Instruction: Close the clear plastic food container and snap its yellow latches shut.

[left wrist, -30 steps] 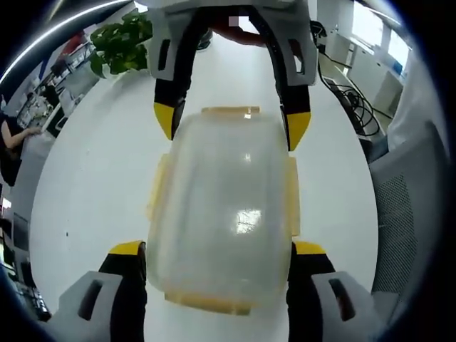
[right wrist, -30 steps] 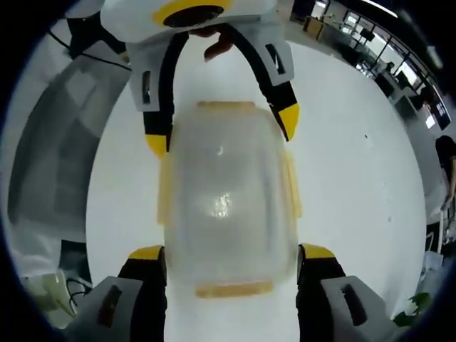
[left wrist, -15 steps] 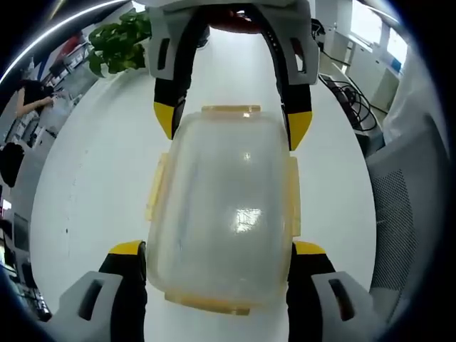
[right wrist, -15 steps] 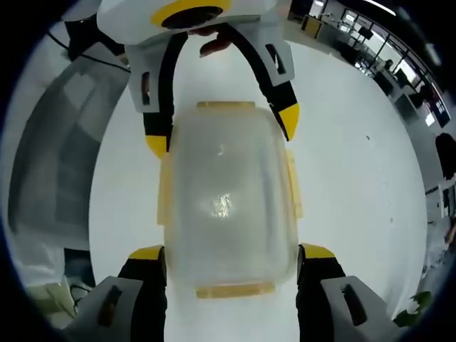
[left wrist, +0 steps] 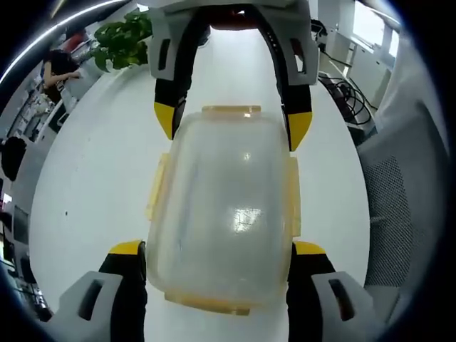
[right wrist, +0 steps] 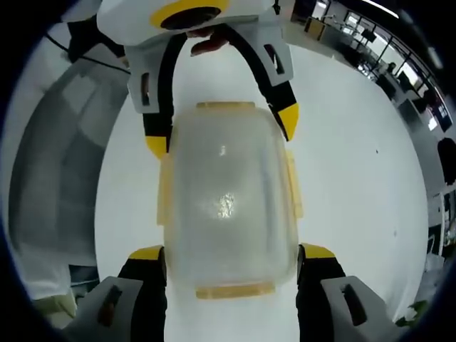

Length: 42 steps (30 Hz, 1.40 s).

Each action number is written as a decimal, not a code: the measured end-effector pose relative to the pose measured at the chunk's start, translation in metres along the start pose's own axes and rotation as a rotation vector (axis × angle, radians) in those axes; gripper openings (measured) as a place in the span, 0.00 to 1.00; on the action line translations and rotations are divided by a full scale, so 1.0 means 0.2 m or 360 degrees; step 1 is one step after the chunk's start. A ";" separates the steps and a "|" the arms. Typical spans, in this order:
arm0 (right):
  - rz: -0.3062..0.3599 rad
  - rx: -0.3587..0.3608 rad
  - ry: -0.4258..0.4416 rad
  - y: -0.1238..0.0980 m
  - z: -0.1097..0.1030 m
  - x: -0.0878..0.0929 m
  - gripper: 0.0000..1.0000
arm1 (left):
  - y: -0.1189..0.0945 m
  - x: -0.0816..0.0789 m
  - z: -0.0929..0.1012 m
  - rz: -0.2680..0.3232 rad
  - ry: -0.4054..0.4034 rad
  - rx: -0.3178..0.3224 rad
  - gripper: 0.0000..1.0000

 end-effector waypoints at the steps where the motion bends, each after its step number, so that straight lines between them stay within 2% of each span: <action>1: -0.0002 -0.0001 -0.0003 0.00 0.00 -0.01 0.75 | 0.00 0.01 0.00 0.0001 -0.0002 -0.0001 0.81; 11: -0.0006 -0.0005 -0.0013 0.05 -0.04 -0.12 0.75 | -0.06 0.12 0.02 0.0001 -0.0010 -0.0004 0.82; 42: -0.0011 0.0009 -0.0009 0.13 -0.04 -0.36 0.75 | -0.16 0.34 -0.02 0.0010 -0.0032 0.0002 0.82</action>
Point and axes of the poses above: the point that each gripper's makers call its tool centre point, and the gripper's own axes: y roughly forward along the fingers, z roughly to its right, x roughly out of its underside, the point moved 10 cm from there along -y, roughly backward along the fingers, and after that the axes turned 9 degrees about -y, right-handed, at the moved point
